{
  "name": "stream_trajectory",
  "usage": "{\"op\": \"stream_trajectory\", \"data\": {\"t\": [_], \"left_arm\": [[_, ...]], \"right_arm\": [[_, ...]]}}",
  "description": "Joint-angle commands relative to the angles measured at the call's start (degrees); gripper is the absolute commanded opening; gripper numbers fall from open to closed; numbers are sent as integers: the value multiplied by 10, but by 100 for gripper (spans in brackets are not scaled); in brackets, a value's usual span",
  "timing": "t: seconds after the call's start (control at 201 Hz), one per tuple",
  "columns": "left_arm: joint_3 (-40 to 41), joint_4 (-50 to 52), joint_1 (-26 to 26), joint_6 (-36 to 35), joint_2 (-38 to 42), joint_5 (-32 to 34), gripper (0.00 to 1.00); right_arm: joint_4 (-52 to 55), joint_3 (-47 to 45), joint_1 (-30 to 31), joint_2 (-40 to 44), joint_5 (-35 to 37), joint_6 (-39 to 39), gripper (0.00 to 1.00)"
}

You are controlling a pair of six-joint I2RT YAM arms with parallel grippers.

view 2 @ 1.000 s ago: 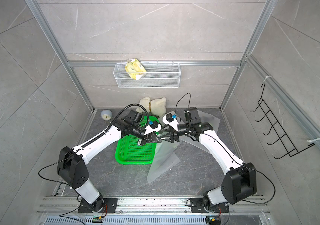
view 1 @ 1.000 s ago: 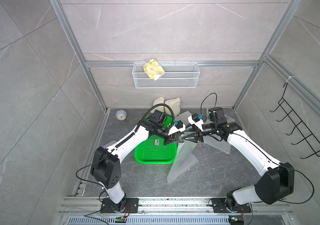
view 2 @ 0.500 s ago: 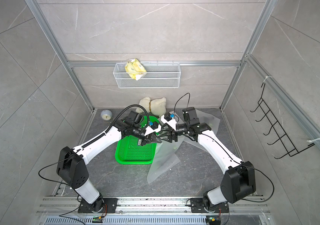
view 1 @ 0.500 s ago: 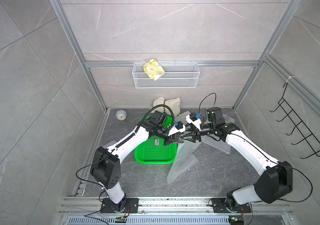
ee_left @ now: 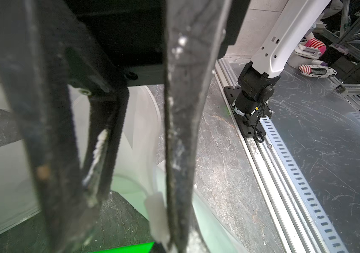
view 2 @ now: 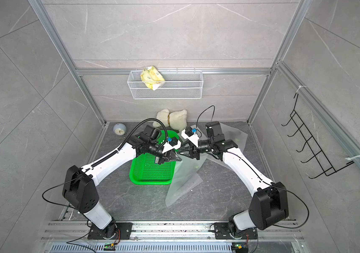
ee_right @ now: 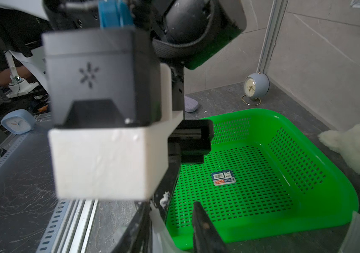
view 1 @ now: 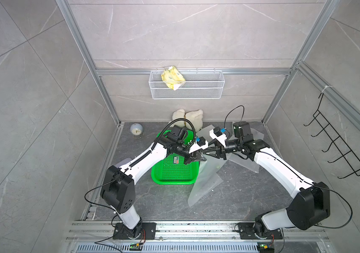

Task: Place the eggplant in a zip-top bag and seal the zipper
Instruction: Zip the zipper on the zipper food storage bag.

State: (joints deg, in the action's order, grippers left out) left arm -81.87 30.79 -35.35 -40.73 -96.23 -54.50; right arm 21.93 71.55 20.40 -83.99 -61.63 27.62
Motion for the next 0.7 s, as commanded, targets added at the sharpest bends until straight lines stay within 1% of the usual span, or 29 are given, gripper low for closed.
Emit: {"op": "stream_trajectory", "data": {"t": [0.0, 0.164, 0.448, 0.543, 0.692], "left_arm": [[0, -15, 3, 10, 29, -12, 0], [-5, -18, 4, 15, 29, -9, 0], [-4, -15, 4, 19, 28, -7, 0], [-6, -9, 5, 19, 26, -7, 0], [-11, 1, 5, 18, 20, -6, 0]], "right_arm": [[42, 4, 4, 8, -19, 20, 27], [15, -11, 4, 14, -19, -4, 15], [4, -19, 4, 21, -13, -13, 8], [2, -15, 4, 26, -3, -21, 1], [4, -12, 4, 30, 3, -22, 0]]}}
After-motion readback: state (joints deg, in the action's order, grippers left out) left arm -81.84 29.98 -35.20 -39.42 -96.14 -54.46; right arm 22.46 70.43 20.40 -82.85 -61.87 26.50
